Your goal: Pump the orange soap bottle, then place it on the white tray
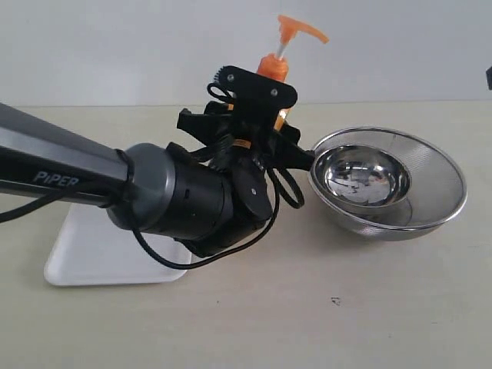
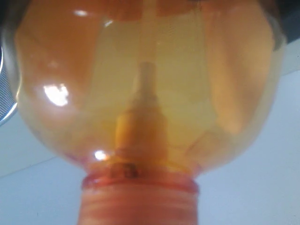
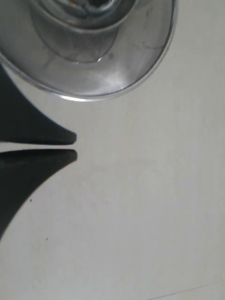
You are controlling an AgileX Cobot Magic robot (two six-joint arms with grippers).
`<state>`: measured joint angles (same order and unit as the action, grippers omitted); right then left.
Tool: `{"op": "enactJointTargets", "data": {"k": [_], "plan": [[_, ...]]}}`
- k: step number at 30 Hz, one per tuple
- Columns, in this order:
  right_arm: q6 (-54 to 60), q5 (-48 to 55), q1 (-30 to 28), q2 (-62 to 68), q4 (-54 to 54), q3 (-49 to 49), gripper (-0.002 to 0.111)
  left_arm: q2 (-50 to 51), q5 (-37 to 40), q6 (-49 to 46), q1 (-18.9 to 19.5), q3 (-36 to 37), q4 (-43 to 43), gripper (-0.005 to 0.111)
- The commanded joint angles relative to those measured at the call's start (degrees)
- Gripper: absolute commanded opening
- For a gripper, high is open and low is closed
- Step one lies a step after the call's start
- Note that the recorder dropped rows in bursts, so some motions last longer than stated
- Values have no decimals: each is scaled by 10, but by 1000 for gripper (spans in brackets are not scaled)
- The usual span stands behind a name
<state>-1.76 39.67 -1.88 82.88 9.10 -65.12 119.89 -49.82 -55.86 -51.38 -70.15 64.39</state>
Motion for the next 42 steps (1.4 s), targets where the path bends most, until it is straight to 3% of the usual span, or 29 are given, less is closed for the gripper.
{"op": "enactJointTargets", "data": {"k": [1, 13, 21, 42], "plan": [[-2, 47, -4, 70, 44, -42, 0, -8, -33, -8, -4, -3, -27, 5], [94, 30, -4, 190, 34, -82, 0, -8, -34, -22, -4, -3, -36, 5], [76, 23, -4, 199, 30, -98, 0, 5, -142, -22, -4, -28, 83, 5], [79, 15, -4, 240, 6, -98, 0, 26, -127, -45, -6, -68, 89, 5]]}}
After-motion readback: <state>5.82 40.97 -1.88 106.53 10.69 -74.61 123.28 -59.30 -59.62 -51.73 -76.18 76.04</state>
